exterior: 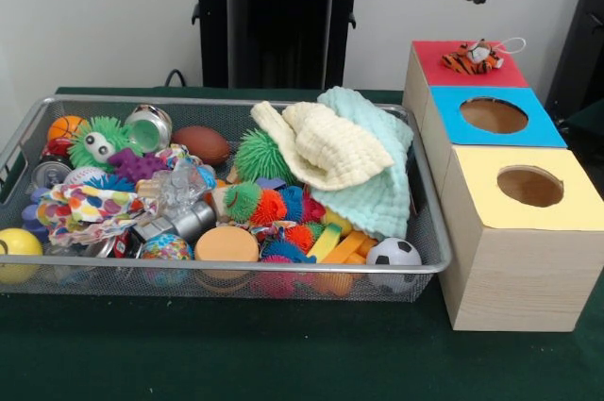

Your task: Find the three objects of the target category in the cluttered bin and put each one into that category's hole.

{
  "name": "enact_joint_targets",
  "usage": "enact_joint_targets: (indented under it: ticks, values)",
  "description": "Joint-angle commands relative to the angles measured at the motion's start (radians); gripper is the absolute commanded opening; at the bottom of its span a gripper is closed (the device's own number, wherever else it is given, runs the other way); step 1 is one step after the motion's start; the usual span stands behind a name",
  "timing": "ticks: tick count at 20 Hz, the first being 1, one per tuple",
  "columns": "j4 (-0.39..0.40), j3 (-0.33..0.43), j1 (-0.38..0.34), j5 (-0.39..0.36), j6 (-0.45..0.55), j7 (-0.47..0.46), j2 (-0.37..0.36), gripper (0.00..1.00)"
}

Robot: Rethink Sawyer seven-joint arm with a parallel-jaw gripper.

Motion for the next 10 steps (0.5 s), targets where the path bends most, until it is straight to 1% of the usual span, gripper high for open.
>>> enact_joint_targets:
  ticks: [1,3,8,10]
  values:
    - [-0.049,-0.017,0.014,-0.015,0.017,0.236,0.049,0.00]
    - [-0.053,-0.028,0.019,-0.014,0.027,0.236,0.047,0.00]
    - [-0.032,-0.007,-0.005,-0.002,-0.007,0.206,0.041,0.00]
    - [-0.039,-0.009,-0.001,-0.002,0.004,0.210,0.044,0.00]
